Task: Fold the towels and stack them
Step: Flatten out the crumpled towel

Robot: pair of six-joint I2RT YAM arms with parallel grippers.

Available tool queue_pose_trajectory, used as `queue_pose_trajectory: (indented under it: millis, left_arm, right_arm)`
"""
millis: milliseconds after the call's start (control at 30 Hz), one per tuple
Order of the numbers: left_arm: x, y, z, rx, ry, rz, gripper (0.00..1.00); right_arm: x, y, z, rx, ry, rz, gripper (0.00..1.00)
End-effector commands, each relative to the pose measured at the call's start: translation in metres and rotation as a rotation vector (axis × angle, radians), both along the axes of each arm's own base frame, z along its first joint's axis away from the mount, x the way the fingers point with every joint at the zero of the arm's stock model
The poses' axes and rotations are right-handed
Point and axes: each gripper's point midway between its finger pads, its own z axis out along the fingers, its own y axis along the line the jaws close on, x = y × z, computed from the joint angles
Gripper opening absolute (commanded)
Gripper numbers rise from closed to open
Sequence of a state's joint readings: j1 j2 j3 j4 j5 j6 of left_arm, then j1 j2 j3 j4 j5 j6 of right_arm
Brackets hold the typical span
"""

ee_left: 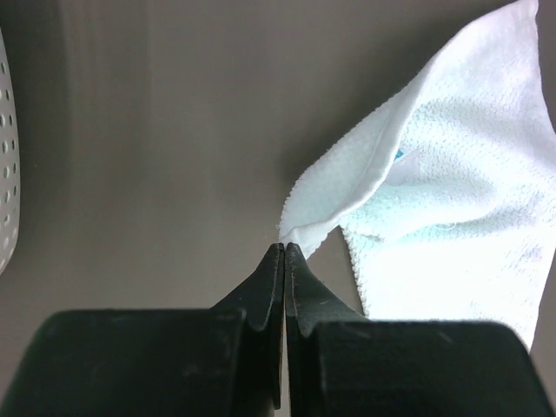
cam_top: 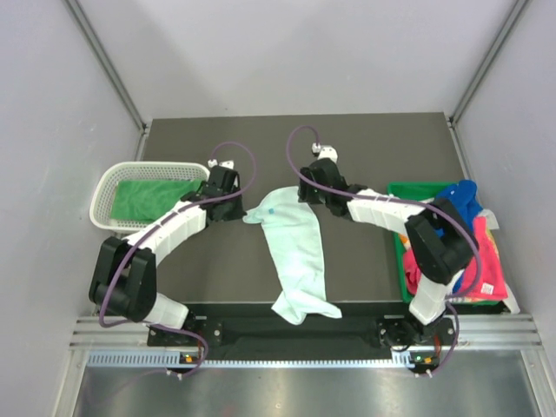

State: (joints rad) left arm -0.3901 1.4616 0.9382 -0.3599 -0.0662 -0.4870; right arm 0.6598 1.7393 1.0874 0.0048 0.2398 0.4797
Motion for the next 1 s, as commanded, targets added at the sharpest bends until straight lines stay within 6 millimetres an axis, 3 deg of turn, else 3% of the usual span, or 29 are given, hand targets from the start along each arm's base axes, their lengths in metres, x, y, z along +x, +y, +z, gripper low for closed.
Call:
queue_pose_trajectory:
  millis: [0, 267, 467, 700, 967]
  left_arm:
    - [-0.004, 0.000, 0.004, -0.025, -0.018, -0.007, 0.00]
    - [-0.005, -0.001, -0.001, -0.027, -0.009, -0.010, 0.00]
    - [0.006, -0.002, -0.004, -0.014, -0.007, 0.001, 0.00]
    - [0.036, -0.006, -0.005, -0.010, -0.008, 0.030, 0.00]
    - [0.070, -0.014, 0.011, -0.024, -0.039, 0.045, 0.00]
  right_arm:
    - [0.017, 0.011, -0.004, 0.002, 0.027, 0.039, 0.56]
    - [0.051, 0.021, -0.011, -0.044, 0.020, 0.051, 0.54]
    - [0.062, 0.029, -0.031, -0.083, 0.015, 0.086, 0.53]
    - [0.074, 0.027, -0.044, -0.153, 0.021, 0.074, 0.50]
    - [0.082, 0.027, -0.051, -0.205, 0.037, 0.063, 0.44]
